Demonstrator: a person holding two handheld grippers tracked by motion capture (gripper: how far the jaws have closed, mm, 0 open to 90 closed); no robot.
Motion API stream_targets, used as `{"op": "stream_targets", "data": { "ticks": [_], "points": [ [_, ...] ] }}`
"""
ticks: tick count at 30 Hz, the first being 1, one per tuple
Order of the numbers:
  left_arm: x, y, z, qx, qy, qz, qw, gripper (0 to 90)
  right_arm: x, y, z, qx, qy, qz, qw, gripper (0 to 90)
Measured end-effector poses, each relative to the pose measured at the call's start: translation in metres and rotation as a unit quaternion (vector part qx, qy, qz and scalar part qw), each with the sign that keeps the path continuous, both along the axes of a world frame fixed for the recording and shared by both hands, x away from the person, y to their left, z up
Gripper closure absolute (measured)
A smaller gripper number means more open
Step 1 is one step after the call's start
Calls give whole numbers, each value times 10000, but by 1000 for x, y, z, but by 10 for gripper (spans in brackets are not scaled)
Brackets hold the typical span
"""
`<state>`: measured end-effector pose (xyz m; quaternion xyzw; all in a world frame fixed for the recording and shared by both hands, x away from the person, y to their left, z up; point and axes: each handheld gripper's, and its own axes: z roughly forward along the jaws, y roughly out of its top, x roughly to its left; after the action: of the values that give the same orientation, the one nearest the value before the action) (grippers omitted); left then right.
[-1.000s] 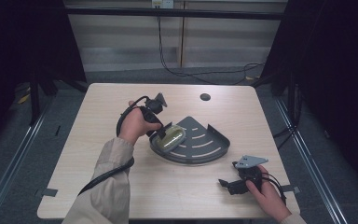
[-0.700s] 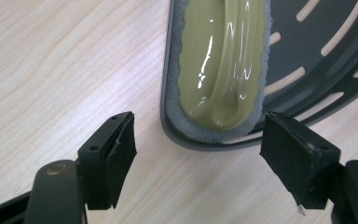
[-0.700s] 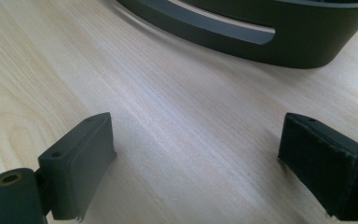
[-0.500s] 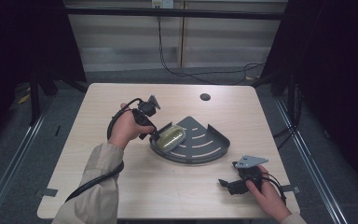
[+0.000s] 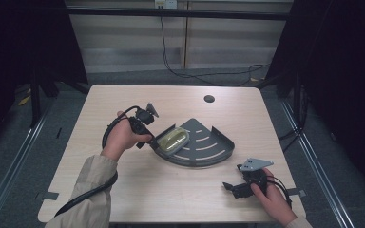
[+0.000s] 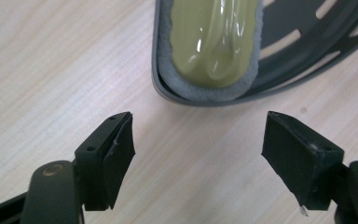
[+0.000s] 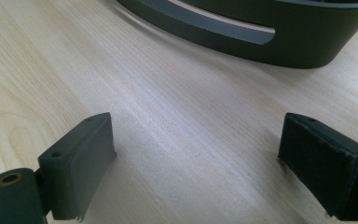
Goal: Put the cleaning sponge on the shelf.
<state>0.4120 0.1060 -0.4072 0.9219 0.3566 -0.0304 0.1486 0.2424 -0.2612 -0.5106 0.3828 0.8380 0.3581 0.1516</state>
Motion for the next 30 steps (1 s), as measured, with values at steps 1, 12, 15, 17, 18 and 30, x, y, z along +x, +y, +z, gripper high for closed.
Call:
{"op": "stream_targets", "data": {
  "ticks": [1, 12, 15, 17, 18, 30],
  "points": [
    [-3, 2, -1, -34, 24, -10, 10000, 245, 0, 0, 0, 1, 2, -4, 10000, 96],
    [-16, 21, -14, -57, 169, 49, 9998, 245, 0, 0, 0, -6, 23, -9, 10000, 96],
    [-19, 24, -16, -79, 192, 33, 9998, 241, 0, 0, 0, -7, 23, -10, 10000, 96],
    [-24, 29, -20, -155, 218, 45, 9996, 241, 0, 0, 0, -7, 17, -7, 10000, 96],
    [-25, 31, -21, -167, 227, 59, 9996, 240, -1, 0, 0, -6, 24, -10, 10000, 96],
    [-33, 50, -31, -228, 164, 221, 9994, 240, 0, 0, 0, -7, 22, -9, 10000, 96]
  ]
}}
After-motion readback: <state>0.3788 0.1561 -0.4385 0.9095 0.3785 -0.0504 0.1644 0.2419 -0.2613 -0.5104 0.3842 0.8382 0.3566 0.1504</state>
